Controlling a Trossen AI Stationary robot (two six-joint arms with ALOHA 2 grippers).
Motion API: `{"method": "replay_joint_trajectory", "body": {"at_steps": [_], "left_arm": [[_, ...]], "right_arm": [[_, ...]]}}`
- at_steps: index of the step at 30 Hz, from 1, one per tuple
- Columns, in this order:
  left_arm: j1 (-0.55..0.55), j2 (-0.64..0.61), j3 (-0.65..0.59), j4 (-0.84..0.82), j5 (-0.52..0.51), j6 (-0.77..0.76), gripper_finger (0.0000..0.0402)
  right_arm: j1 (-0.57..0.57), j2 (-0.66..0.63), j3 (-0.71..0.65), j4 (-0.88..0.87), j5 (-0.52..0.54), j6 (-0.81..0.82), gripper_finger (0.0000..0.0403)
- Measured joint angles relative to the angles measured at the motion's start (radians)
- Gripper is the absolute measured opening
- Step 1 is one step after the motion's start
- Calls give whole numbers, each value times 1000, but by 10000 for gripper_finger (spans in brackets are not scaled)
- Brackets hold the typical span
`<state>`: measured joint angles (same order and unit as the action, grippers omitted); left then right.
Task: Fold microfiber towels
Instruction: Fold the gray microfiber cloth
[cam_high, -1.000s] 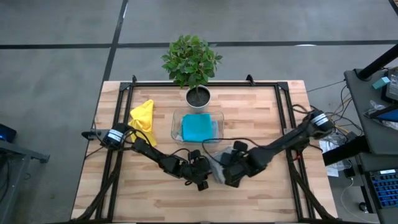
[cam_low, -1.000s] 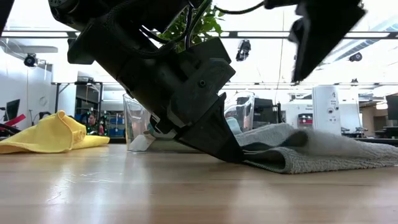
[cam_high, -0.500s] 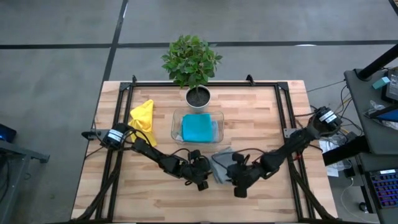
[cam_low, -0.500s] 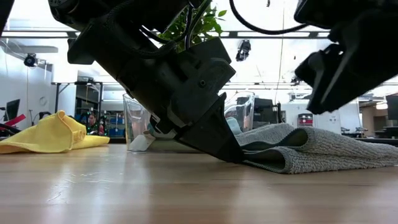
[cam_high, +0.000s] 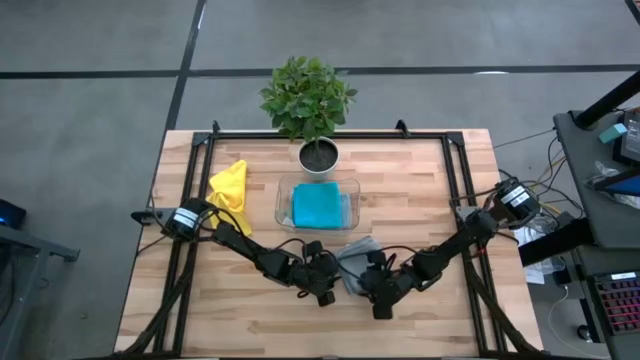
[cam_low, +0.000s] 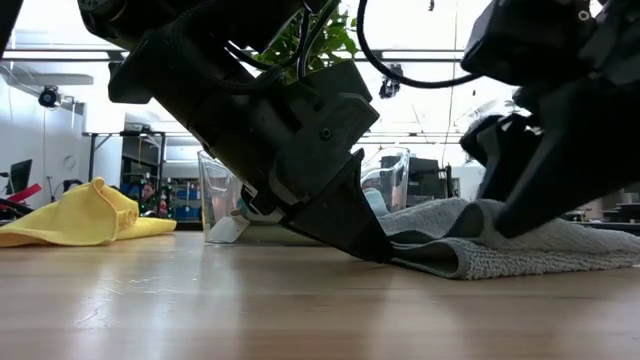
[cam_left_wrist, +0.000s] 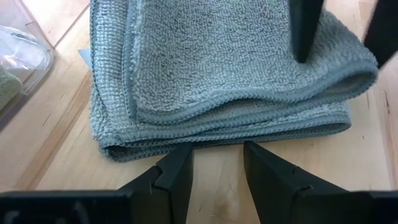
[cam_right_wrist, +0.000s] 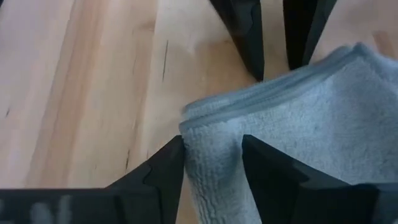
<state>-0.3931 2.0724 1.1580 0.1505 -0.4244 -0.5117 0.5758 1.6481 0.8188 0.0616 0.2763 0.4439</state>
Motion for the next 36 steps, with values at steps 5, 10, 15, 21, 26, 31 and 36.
{"method": "replay_joint_trajectory", "body": {"at_steps": [5,10,15,21,26,31,36], "left_arm": [[0,0,0,0,0,0,127],[0,0,0,0,0,0,127],[0,0,0,0,0,0,127],[0,0,0,0,0,0,127],[0,0,0,-1,0,0,127],[0,-9,1,-9,7,3,127],[0,-59,2,-97,19,-1,127]], "right_arm": [[0,5,6,14,35,-18,106],[0,-8,14,36,51,-35,33],[0,-15,29,27,91,-32,10],[-3,16,45,51,93,-29,9],[-5,53,51,72,87,-19,13],[-14,56,67,72,33,3,43],[-19,56,79,74,-14,10,87]]}}
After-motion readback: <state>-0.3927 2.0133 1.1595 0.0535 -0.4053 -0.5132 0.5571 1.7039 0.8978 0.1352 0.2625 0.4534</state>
